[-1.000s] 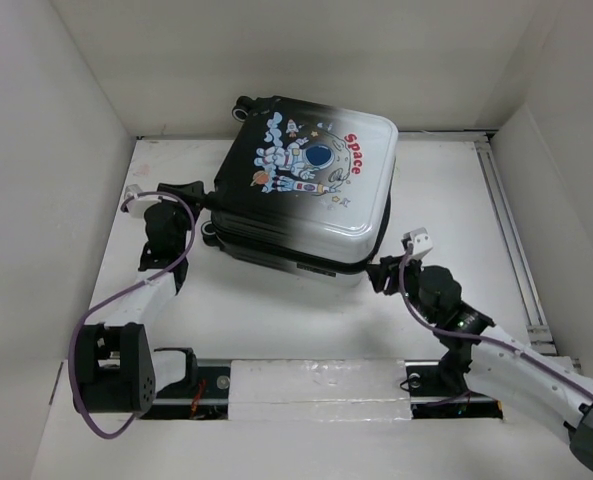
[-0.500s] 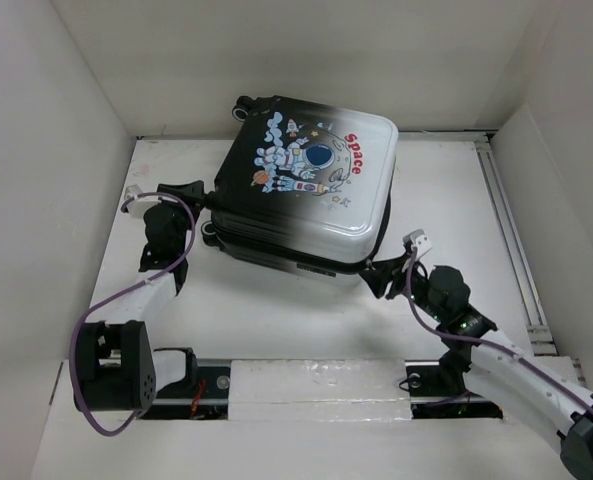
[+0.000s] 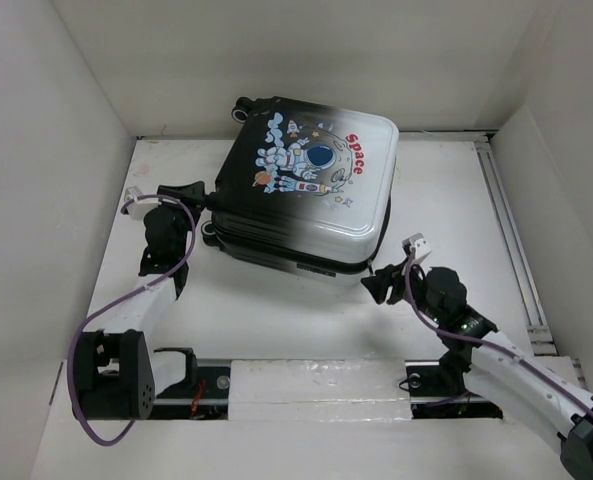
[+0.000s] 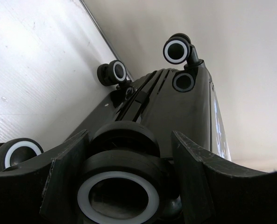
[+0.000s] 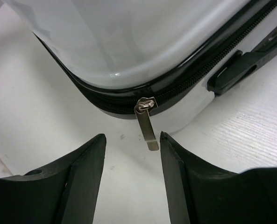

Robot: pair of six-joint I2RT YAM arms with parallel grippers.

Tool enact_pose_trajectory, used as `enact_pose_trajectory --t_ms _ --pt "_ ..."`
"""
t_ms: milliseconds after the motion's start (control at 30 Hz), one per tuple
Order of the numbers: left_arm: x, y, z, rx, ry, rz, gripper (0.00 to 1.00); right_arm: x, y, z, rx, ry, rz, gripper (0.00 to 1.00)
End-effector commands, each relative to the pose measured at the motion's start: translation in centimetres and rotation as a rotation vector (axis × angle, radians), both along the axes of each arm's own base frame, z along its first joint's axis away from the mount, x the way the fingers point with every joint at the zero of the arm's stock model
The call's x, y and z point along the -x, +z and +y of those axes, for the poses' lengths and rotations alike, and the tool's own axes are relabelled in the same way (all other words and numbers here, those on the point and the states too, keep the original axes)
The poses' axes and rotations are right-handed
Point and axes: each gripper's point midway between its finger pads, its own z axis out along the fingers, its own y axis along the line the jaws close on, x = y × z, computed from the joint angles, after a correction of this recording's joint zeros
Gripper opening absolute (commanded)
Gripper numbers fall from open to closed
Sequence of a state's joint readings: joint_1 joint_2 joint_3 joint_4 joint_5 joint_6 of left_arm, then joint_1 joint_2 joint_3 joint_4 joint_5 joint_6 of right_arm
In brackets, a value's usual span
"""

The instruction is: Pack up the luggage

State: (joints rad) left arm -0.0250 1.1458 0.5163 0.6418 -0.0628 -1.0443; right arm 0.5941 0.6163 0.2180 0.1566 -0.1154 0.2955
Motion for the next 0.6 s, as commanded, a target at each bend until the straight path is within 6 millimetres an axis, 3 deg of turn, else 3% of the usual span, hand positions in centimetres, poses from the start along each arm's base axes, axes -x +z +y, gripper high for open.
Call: enact_pose_trajectory --t_ms 0,133,167,233,367,467,567 --pt "0.7 4.5 -2.9 0.001 -0.127 -0.159 0.00 -0.8 1.0 -0.1 -0.012 -0.037 -0.006 0.56" --pt "0.7 4.5 -2.9 0.001 -0.127 -0.159 0.00 -1.5 0.6 0.1 0.006 -0.046 0.001 0.56" --pt "0.7 3.7 -2.9 0.001 -0.127 -0.139 0.00 -1.5 0.7 0.2 0.016 -0.032 -0.015 0.52" --pt "0.7 3.7 -2.9 0.001 -0.127 -0.139 0.00 -1.7 1.7 0.8 -0.008 -0.005 -0.058 0.43" --pt "0.5 3.3 -3.0 0.001 -0.127 -0.130 0.00 -2.0 1.7 1.3 -0.007 0.012 -0.069 0.24" --pt "0.6 2.9 -2.9 0.001 -0.127 -0.121 0.00 -2.0 1.8 1.8 -0.017 0.035 -0.076 0.01" --pt "0.9 1.9 -2.9 0.001 -0.127 -0.099 0.00 -0.9 2.2 2.6 -0.042 0.089 -0.076 0.00"
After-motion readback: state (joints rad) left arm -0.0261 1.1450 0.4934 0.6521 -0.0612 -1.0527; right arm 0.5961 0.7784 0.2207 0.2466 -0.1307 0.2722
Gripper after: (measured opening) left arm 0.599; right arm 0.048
